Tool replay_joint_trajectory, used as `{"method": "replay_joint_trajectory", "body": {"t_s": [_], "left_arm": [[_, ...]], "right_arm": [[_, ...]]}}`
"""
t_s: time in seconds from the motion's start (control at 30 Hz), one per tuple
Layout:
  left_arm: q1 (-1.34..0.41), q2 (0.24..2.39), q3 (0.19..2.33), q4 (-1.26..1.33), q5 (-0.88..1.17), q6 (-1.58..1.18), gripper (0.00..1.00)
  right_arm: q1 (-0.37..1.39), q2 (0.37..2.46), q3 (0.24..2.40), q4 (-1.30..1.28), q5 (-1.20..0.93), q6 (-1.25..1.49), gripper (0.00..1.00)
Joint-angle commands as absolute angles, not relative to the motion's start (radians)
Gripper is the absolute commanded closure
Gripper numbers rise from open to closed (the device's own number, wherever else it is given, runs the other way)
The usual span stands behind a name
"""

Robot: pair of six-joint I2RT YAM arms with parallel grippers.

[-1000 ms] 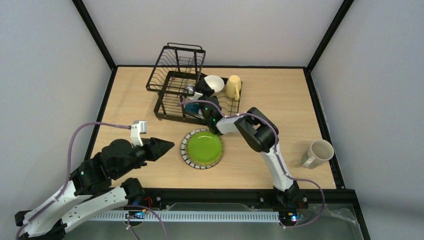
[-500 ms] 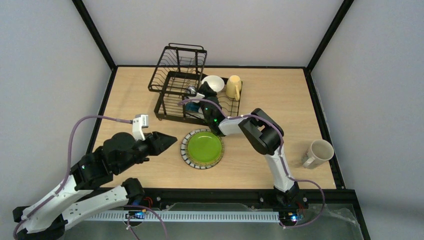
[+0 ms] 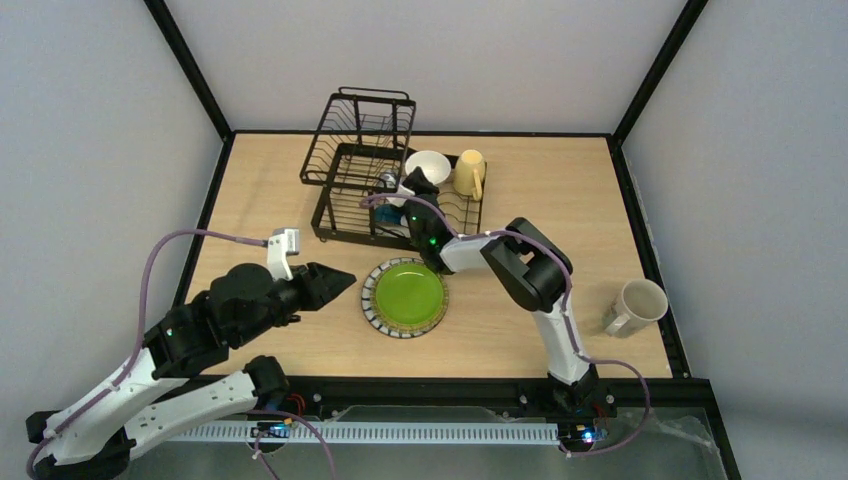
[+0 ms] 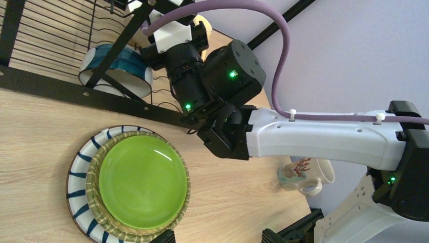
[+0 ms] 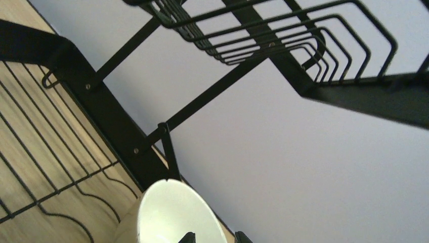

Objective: Load the mixed dishes into the dish rack
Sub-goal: Grab the bowl from the dish rack.

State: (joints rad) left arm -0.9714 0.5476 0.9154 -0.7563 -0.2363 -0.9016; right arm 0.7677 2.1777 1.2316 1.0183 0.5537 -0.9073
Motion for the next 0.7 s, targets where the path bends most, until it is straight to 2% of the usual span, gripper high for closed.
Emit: {"method": "replay_joint_trajectory", "body": {"t_s": [0.0, 0.37, 0.67], "left_arm": [[-0.973, 0.547, 0.922, -0.773, -0.236, -0.884, 0.01], [-0.973, 0.544, 0.916, -0.767, -0.217, -0.857, 0.01], [-0.974, 0.542, 0.914, -0.777, -0.227, -0.840, 0.01]], "right_arm": [[0.755, 2.035, 1.214, 1.069, 0.643, -0.759, 0.58], [0.755, 1.896, 1.103, 0.925, 0.673, -0.683, 0.58], [0.755, 1.884, 1.106, 0.823, 0.711, -0.688, 0.56]]}}
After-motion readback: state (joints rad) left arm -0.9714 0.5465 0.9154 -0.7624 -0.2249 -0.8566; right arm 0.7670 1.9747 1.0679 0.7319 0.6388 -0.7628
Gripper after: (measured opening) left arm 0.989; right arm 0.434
